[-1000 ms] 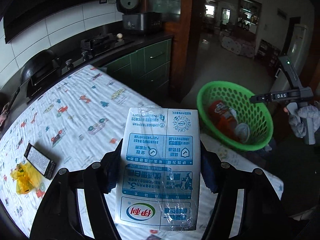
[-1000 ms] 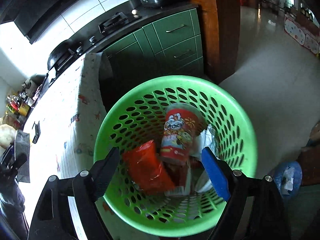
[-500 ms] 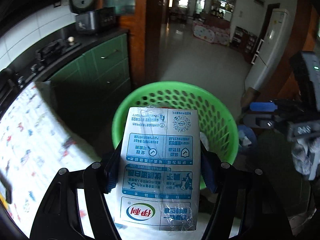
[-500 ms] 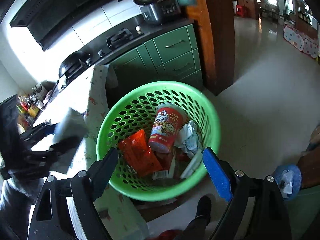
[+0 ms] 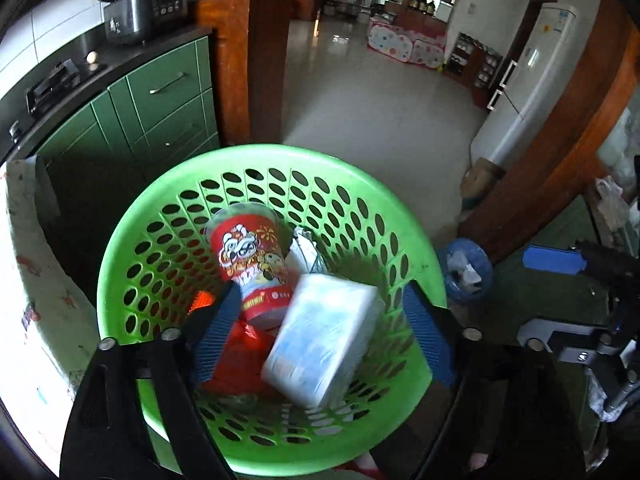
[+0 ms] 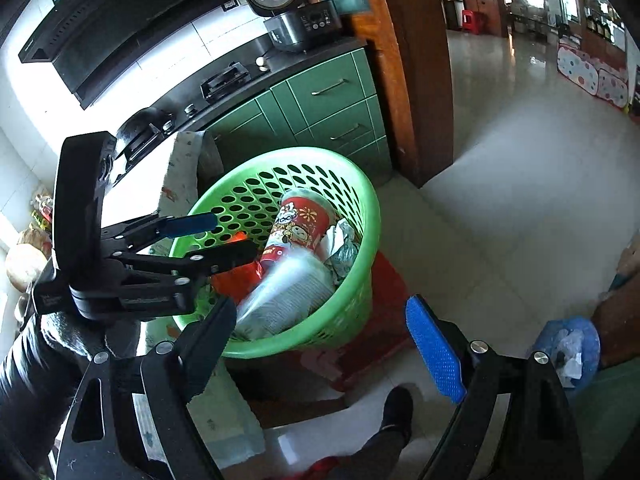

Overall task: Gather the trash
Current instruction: 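Drop the snack packet into the basket with the right tool while the left tool drops the carton, then move both open tools back over the table toward the yellow bag and black box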

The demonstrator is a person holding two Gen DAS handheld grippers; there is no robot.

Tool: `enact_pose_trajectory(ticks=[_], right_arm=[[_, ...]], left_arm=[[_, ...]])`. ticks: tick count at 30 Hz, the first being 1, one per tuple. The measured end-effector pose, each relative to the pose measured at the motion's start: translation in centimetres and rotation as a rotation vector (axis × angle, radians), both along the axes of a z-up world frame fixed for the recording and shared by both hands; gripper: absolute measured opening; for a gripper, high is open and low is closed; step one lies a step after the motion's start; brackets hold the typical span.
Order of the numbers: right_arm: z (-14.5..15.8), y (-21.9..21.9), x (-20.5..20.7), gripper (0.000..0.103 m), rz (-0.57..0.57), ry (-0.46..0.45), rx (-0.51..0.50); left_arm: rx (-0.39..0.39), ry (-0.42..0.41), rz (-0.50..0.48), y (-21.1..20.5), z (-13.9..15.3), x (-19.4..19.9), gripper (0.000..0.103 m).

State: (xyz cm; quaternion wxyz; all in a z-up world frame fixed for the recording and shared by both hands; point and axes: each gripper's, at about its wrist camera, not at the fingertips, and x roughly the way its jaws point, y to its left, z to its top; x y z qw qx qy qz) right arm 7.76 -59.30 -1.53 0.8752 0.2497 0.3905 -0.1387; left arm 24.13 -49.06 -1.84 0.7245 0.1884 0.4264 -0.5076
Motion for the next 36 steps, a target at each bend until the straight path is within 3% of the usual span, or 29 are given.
enact_pose_trajectory(ticks=[6, 15, 28, 36], right_arm=[[1.1, 1.9, 0.5, 0.084, 0.037, -0.020, -0.016], [2.8, 6.6, 3.6, 0.084, 0.118, -0.048, -0.036], [4.1, 15.5, 12.2, 0.085, 0.326, -0.060, -0.046], [4.1, 20.4, 16.8, 0.085, 0.419, -0.061, -0.079]], left_arm=[[-0.024, -0.039, 0.059, 3.8, 1.8, 0.3, 0.083], [-0.051, -0.102, 0.215, 13.2, 4.5, 1.7, 0.084], [-0.024, -0.124, 0.537, 28.5, 5.0, 6.9, 0.084], [-0.007, -0.126, 0.674, 35.7, 4.5, 9.2, 0.084]])
